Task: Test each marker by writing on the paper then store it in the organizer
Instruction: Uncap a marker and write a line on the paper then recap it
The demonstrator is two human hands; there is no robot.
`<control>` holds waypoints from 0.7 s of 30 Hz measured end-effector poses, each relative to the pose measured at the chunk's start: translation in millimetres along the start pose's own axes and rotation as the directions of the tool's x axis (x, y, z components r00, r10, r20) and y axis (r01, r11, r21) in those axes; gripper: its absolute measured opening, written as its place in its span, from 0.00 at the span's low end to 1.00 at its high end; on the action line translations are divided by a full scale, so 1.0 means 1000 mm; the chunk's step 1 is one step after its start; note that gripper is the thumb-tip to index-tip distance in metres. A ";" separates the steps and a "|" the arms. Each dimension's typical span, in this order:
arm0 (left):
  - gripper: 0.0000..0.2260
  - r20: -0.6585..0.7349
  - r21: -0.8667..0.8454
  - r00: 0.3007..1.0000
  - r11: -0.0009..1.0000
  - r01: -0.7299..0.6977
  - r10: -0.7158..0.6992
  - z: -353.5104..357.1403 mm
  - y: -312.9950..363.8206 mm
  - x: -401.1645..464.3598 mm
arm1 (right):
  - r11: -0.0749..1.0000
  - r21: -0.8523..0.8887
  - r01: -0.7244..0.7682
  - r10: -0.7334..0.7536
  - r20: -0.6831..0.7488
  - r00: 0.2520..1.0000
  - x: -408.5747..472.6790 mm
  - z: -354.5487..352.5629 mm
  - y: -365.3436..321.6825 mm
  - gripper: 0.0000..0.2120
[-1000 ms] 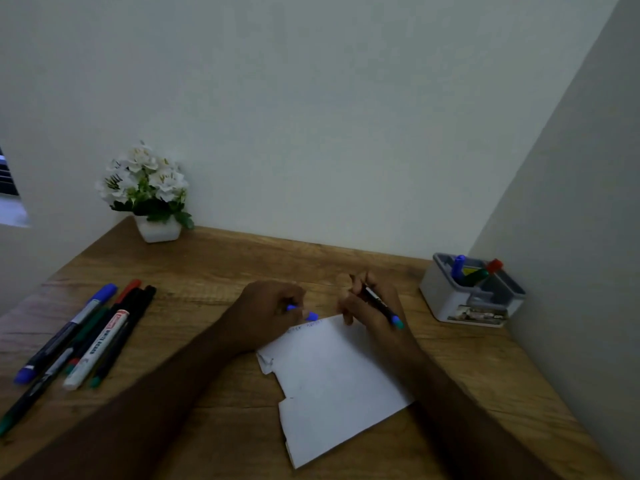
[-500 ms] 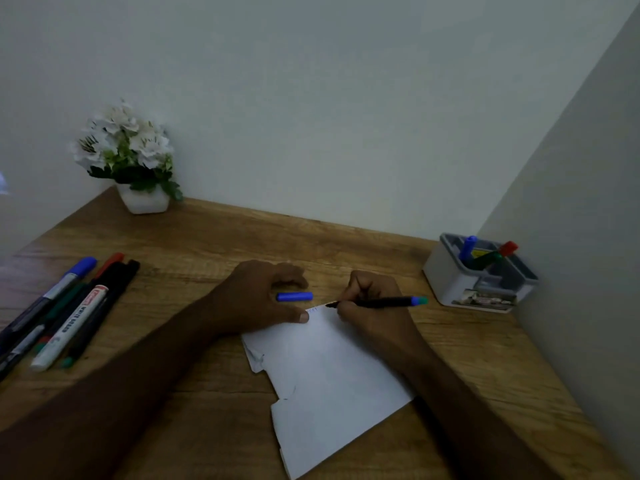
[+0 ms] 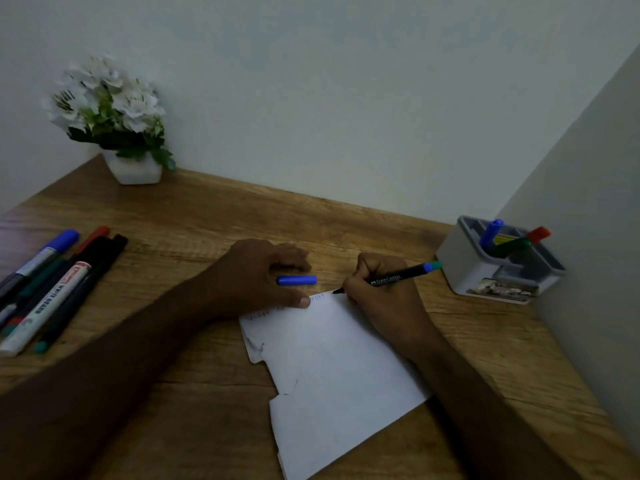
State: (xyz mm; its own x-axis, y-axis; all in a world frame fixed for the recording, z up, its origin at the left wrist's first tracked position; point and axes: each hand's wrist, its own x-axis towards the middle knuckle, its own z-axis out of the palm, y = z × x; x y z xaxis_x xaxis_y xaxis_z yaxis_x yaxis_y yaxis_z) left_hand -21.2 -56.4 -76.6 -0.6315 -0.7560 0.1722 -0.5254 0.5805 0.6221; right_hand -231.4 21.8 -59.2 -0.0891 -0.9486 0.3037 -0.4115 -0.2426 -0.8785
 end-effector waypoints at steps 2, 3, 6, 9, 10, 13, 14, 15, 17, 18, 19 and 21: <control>0.38 0.003 0.000 1.000 1.000 0.001 -0.001 0.000 -0.001 0.000 | 1.000 0.001 0.006 -0.006 -0.002 1.000 0.000 0.000 0.001 0.16; 0.38 0.004 0.006 1.000 1.000 0.003 -0.003 0.000 -0.001 0.000 | 1.000 -0.003 0.011 -0.011 0.004 1.000 0.000 0.000 0.001 0.17; 0.38 0.015 0.017 1.000 1.000 0.010 -0.010 -0.001 0.000 0.001 | 0.999 -0.016 0.029 -0.029 0.016 0.999 0.000 0.001 0.001 0.20; 0.38 0.026 0.018 1.000 1.000 0.012 -0.012 -0.002 0.002 0.000 | 0.999 -0.021 0.035 -0.035 0.019 0.999 0.000 0.002 0.001 0.18; 0.39 0.024 0.016 1.000 1.000 0.011 -0.012 -0.002 0.002 0.000 | 0.999 -0.019 0.035 -0.035 0.023 0.999 0.000 0.002 0.001 0.19; 0.39 0.027 0.013 0.999 1.000 0.020 -0.020 -0.002 0.002 -0.001 | 0.999 -0.027 0.040 -0.039 0.031 0.999 0.000 0.001 0.000 0.22; 0.39 0.028 0.013 0.999 1.000 0.021 -0.022 -0.002 0.002 -0.001 | 0.998 -0.032 0.044 -0.043 0.033 0.999 0.000 0.002 0.000 0.22; 0.39 0.027 0.011 0.999 1.000 0.021 -0.022 -0.002 0.002 -0.001 | 0.998 -0.036 0.049 -0.048 0.033 0.998 0.000 0.002 -0.001 0.21; 0.39 0.019 0.005 1.000 1.000 0.018 -0.018 -0.002 0.003 -0.001 | 0.998 -0.044 0.051 -0.049 0.033 0.998 0.000 0.004 -0.002 0.18; 0.39 0.019 0.005 1.000 1.000 0.019 -0.019 -0.002 0.003 -0.001 | 0.998 -0.047 0.050 -0.048 0.036 0.998 0.000 0.004 -0.002 0.17; 0.39 0.023 0.006 0.999 1.000 0.023 -0.023 -0.002 0.004 -0.001 | 0.998 -0.047 0.048 -0.046 0.039 0.998 0.000 0.004 -0.002 0.16; 0.40 0.029 0.003 0.999 1.000 0.031 -0.031 -0.003 0.004 -0.001 | 0.998 -0.043 0.041 -0.040 0.040 0.998 0.000 0.004 -0.002 0.17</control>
State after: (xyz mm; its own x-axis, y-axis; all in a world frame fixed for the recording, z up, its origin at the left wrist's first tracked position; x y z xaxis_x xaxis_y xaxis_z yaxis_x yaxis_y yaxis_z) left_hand -20.9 -54.0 -72.5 -0.6312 -0.7645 0.1308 -0.5464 0.5580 0.6246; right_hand -226.8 21.6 -59.3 -0.0367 -0.9455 0.3236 -0.4537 -0.2727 -0.8484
